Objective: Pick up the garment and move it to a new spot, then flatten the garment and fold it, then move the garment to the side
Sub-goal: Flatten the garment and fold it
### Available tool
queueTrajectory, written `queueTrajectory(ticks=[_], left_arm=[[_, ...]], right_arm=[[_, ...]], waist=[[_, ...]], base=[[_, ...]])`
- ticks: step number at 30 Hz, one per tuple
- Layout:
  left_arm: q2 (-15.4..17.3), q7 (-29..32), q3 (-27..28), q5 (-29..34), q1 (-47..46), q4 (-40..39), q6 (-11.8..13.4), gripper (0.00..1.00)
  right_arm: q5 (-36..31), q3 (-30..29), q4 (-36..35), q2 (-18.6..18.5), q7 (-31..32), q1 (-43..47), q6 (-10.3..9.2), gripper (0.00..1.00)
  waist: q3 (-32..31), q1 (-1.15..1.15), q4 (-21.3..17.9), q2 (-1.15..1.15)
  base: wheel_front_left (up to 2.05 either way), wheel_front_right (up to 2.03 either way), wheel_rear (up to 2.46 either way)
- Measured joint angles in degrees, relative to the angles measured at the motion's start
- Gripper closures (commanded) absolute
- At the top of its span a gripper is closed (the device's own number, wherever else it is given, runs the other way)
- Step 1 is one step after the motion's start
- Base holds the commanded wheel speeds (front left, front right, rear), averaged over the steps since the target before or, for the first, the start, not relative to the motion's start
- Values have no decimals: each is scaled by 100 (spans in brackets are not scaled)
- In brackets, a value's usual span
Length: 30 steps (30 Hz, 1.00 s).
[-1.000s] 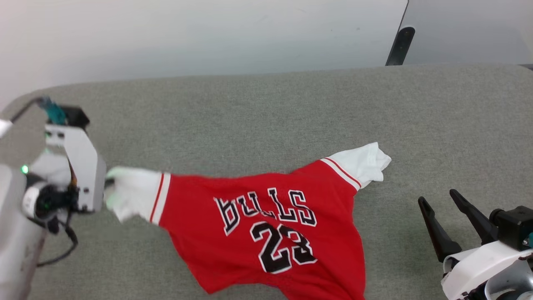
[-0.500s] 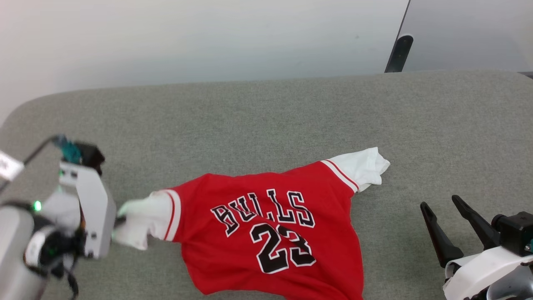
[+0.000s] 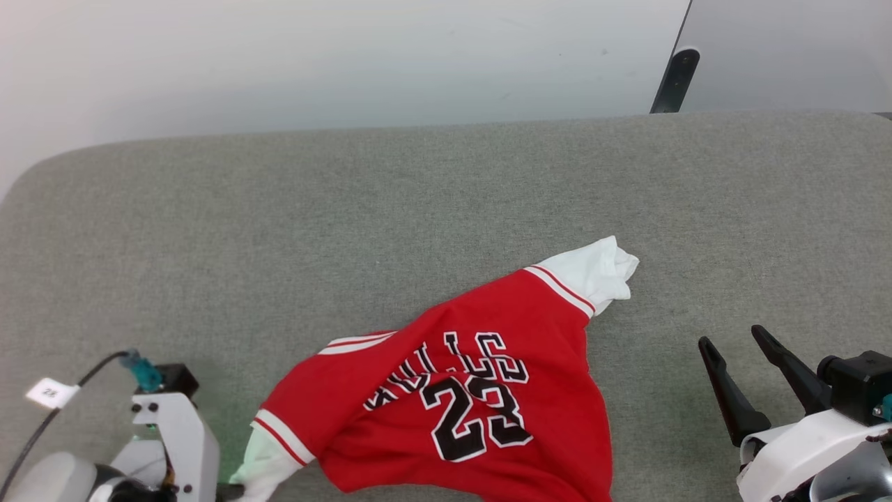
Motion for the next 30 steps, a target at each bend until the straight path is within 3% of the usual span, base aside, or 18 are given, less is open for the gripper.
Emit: queueTrajectory(ticks=[1,3,4,5,6,17,22,30], left_arm=[[-16,-38,40,0,-10,53,60,61],[-19,-5,99,-70,-29,96,108,58],[-22,-7,131,-94,-51,87,157,52],[-4,-12,165,-87,-85,60,192,4],[25,-3,202,-87,-125,21,254,0],[264,-112,344,118,-437,-921,441,0],[21,-509,179,349,-869,-1009,171,0],[-360,-655,-16,469,-1612,-189,-23,0]], right_arm=[[0,5,0,1,1,-1,0,0],[0,11,5,1,9,-2,0,0],[0,14,8,-2,9,-3,0,0],[0,16,12,-4,24,-3,0,0],[0,16,20,-8,33,-2,0,0],[31,94,21,-48,52,84,0,0],[38,113,1,-59,37,87,0,0],[-7,148,-85,-73,-291,-9,0,0]], waist=[[-1,0,2,0],[-10,0,9,0],[-20,0,12,0],[-33,0,15,0],[-49,0,19,0],[-351,0,95,0],[-402,0,109,0],[-250,0,-128,0]], base=[[0,0,0],[0,0,0],[0,0,0],[0,0,0],[0,0,0],[0,0,0],[0,0,0],[0,0,0]])
